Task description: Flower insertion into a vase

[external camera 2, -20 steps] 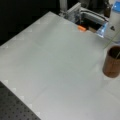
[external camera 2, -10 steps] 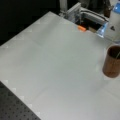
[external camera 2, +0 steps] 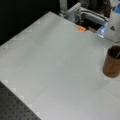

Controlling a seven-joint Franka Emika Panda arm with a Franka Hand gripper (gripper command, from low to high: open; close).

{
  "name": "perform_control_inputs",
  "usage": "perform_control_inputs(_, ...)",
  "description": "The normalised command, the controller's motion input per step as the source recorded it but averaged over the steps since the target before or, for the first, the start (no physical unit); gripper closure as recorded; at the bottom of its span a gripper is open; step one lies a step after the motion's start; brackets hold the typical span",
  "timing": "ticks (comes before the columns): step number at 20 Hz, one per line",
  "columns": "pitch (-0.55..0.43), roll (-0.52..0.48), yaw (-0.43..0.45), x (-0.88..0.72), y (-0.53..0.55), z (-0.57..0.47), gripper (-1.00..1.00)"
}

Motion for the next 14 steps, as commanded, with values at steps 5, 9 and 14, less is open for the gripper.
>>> perform_control_inputs(5, 0.319, 0.019, -0.093, 0.13, 0.21, 0.12, 1.0)
perform_control_inputs(9, 0.324, -0.032, -0.078, 0.18, 0.23, 0.18, 1.0)
perform_control_inputs(14, 0.361, -0.058, -0.056, 0.2, 0.18, 0.2, 1.0)
